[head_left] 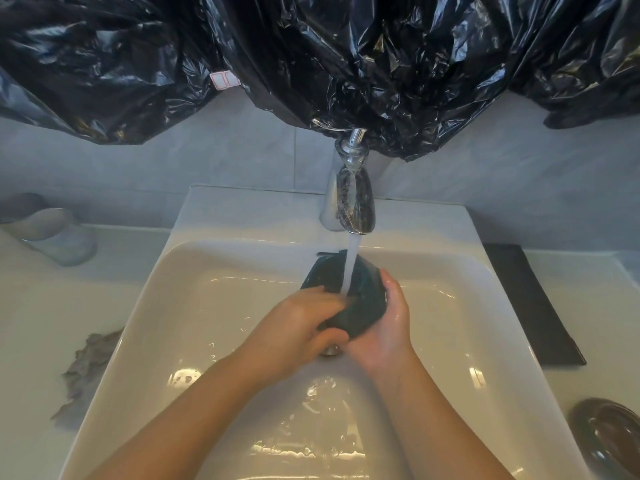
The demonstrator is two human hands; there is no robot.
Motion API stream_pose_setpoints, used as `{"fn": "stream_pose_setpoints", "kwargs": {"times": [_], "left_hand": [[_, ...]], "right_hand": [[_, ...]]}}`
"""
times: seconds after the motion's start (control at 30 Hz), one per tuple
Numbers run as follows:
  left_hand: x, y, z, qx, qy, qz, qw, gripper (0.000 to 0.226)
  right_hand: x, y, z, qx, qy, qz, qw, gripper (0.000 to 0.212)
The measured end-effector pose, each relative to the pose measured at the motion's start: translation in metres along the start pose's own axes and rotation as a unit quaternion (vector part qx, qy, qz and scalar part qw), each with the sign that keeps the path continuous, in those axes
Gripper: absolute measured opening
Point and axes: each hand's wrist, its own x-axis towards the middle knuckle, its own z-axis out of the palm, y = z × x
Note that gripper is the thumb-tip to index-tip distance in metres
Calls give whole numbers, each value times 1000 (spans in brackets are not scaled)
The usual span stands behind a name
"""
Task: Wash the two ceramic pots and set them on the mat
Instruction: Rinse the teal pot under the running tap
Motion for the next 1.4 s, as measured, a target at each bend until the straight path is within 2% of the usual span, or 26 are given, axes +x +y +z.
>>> {"fn": "stream_pose_setpoints", "kwargs": {"times": [0.17, 0.27, 0.33, 0.43, 0.5, 0.57, 0.7, 0.8, 0.9, 0.97, 1.07, 1.1, 1.17, 1.23, 1.3, 1.4], "left_hand": [[-3, -15, -11, 140, -13, 70, 988, 33], [4, -3, -7, 115, 29, 27, 993, 24], [7, 9, -2, 92, 40, 11, 995, 21], [5, -3, -6, 174, -12, 111, 978, 14], [7, -21, -15, 226, -46, 123, 965, 18], [9, -18, -13, 202, -42, 77, 975, 28], [11, 8, 6, 129, 37, 18, 991, 38], [7, -1, 4, 176, 12, 90, 980, 24], [7, -16, -7, 247, -12, 129, 960, 12], [9, -6, -2, 220, 5, 83, 972, 21], [10, 15, 15, 116, 54, 3, 992, 36], [9, 15, 16, 120, 53, 13, 991, 37], [5, 3, 12, 176, 32, 86, 980, 32], [2, -14, 4, 232, -5, 140, 963, 29], [0, -15, 5, 205, -12, 108, 973, 32], [3, 3, 17, 126, 37, 32, 991, 36]], "right_hand": [[-2, -1, -3, 11, -18, -11, 1000, 54], [-3, 5, -3, -6, -22, -50, 998, 54], [-3, 5, -4, -9, -25, -67, 997, 61], [0, 0, -7, -10, -17, -32, 999, 63], [1, -1, -7, -11, 8, -2, 1000, 66], [2, 4, -10, -7, 11, -17, 1000, 65], [-2, 7, -8, 3, -16, -42, 999, 60], [-1, 0, -10, -32, -16, -28, 999, 73], [0, -6, -13, -26, -16, 1, 1000, 68], [0, 0, -13, -4, -12, -9, 1000, 64], [2, 9, -14, 6, 6, -22, 1000, 60], [2, 7, -14, 8, 2, -29, 1000, 58], [3, 1, -14, 4, -16, -39, 999, 55], [1, -4, -11, 4, -25, -17, 1000, 56], [2, 0, -11, -14, -6, -23, 1000, 62], [0, 5, -10, -8, -20, -75, 997, 62]]}}
